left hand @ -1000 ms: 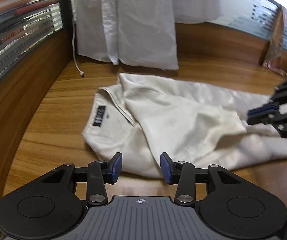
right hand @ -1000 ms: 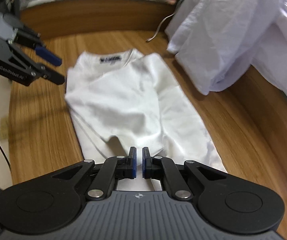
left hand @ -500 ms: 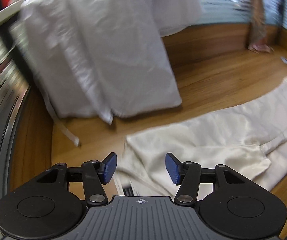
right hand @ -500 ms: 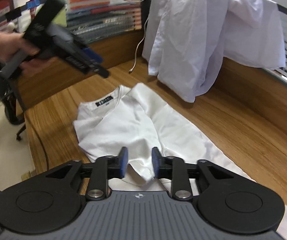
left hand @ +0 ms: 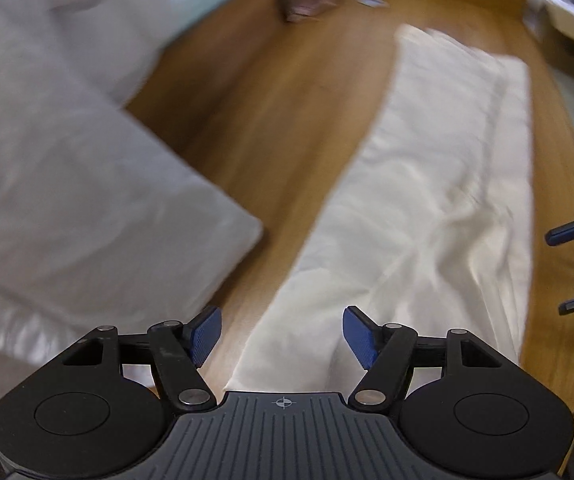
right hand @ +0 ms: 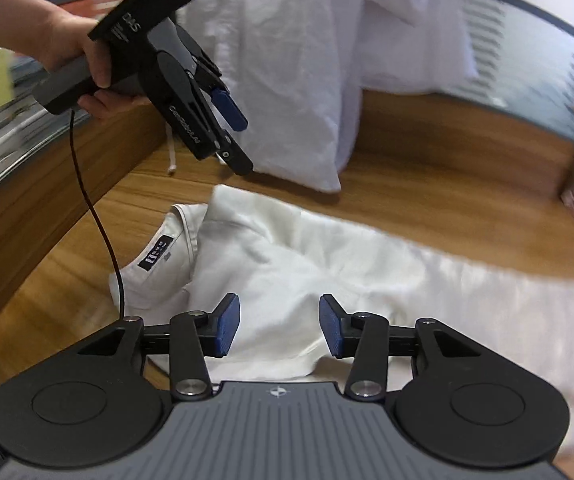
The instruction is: Fold clothes
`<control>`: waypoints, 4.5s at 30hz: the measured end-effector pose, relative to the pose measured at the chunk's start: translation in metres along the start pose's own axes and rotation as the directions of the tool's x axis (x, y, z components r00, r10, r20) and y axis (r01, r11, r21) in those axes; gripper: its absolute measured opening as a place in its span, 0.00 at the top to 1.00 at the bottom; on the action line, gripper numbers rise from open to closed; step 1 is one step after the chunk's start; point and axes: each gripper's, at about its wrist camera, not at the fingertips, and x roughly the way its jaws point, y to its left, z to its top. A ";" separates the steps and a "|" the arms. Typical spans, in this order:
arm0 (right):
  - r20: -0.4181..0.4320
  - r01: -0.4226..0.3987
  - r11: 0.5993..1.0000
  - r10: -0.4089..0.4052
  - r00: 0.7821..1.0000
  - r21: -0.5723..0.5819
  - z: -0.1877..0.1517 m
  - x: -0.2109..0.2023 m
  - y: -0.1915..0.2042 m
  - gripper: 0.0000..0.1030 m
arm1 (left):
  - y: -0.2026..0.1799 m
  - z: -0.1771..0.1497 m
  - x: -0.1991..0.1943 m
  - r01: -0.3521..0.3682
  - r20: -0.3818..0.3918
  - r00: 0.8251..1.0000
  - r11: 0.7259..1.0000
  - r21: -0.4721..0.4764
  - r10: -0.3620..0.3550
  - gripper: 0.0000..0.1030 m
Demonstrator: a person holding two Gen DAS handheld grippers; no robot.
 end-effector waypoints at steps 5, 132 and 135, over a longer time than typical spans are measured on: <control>-0.032 0.071 0.997 -0.072 0.997 -0.019 -0.019 0.017 0.050 0.32 | 0.009 -0.011 0.010 0.087 -0.096 0.993 0.986 0.145 -0.074 0.28; -0.120 0.361 0.894 -0.341 0.932 0.265 -0.053 -0.013 -0.306 0.88 | -0.096 0.313 0.172 0.345 -0.005 0.937 0.928 -0.142 -0.349 0.94; -0.101 0.376 0.850 -0.365 0.925 0.369 -0.059 -0.024 -0.320 0.90 | -0.102 0.331 0.165 0.362 0.049 0.932 0.924 -0.122 -0.359 0.95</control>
